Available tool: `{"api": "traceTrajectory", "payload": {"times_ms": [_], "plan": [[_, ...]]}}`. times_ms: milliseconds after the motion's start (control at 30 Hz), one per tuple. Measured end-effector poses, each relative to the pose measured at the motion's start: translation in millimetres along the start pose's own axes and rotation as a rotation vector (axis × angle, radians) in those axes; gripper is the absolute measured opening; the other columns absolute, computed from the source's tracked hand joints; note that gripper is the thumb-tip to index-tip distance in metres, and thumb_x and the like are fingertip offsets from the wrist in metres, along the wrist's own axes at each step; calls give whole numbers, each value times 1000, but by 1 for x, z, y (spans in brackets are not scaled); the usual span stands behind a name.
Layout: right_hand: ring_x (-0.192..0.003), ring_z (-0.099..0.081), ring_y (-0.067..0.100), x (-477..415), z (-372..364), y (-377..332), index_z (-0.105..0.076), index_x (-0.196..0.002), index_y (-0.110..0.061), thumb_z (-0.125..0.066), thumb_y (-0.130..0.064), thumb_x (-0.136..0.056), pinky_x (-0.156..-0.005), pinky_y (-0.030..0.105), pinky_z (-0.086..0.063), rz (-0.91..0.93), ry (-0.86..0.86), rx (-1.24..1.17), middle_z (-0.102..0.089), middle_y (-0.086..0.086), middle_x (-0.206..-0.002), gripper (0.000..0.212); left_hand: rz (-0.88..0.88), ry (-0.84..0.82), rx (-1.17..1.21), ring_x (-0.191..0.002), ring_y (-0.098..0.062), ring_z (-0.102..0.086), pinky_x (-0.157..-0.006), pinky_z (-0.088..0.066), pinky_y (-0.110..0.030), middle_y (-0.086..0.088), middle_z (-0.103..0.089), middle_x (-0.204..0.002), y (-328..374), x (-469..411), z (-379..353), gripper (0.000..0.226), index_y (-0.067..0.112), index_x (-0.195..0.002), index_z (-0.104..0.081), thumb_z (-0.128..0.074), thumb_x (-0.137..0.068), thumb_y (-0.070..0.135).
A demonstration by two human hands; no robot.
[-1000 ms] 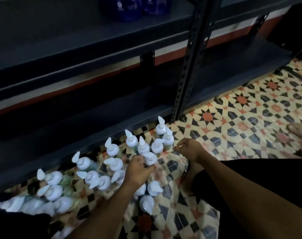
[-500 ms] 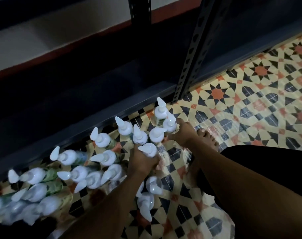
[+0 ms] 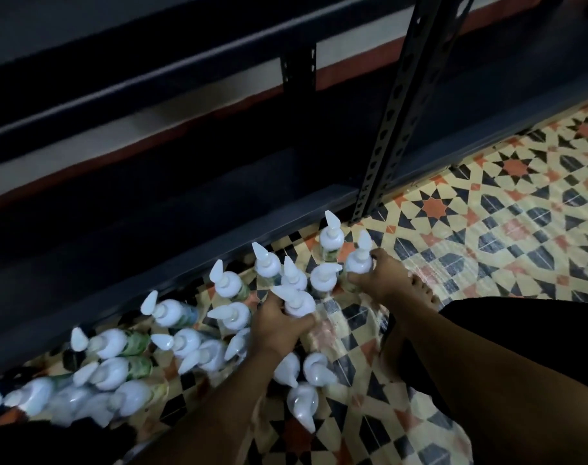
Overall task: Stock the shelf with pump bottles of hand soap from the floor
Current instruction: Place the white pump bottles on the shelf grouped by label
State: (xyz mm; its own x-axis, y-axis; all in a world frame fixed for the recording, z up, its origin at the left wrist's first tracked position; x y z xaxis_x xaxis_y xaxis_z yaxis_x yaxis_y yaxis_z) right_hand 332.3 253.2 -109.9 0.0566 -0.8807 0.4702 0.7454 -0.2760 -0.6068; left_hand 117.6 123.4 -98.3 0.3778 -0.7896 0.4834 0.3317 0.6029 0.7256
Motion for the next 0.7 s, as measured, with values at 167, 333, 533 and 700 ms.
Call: {"api": "traceTrajectory", "payload": {"times_ms": [167, 333, 533, 700], "plan": [[-89, -64, 26, 29, 50, -28, -61, -108, -13, -79, -44, -73, -72, 33, -44, 62, 160, -135, -65, 1, -92, 50, -124, 0, 74, -92, -5, -69, -74, -54, -22, 12, -72, -100, 46, 33, 50, 46, 26, -109, -63, -83, -68, 28], [-84, -62, 18, 87, 110, -115, -55, -107, -18, -79, -32, -78, -65, 33, -44, 280, 296, -264, -62, -7, -91, 40, -255, 80, 145, -88, -2, -64, -66, -50, -19, 11, -68, -101, 105, 83, 130, 34, 27, -110, -62, -78, -80, 24], [-95, -65, 10, 184, 142, -241, -61, -110, -23, -77, -27, -83, -76, 28, -52, 546, 157, -449, -66, -7, -104, 32, -364, 129, 469, -99, -17, -73, -85, -59, -40, 2, -76, -105, 142, 149, 239, 30, 25, -112, -70, -73, -82, 23], [-95, -71, 16, 256, 122, -305, -68, -107, -22, -77, -23, -85, -77, 32, -57, 630, -102, -559, -73, 1, -106, 23, -425, 117, 745, -84, -16, -71, -75, -57, -38, -4, -73, -95, 148, 200, 303, 19, 14, -112, -69, -62, -95, 16]]}}
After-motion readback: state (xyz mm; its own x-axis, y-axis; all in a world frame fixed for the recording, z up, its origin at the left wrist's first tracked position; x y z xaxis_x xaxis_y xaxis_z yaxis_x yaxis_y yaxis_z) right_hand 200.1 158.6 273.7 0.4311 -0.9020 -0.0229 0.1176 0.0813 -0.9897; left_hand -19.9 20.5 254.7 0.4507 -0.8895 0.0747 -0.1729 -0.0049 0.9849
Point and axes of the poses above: each hand's wrist, its own x-axis away from the middle knuckle, its own z-axis out of the back of the hand, y = z × x, the point moved 5 cm from there along -x, towards the middle knuckle
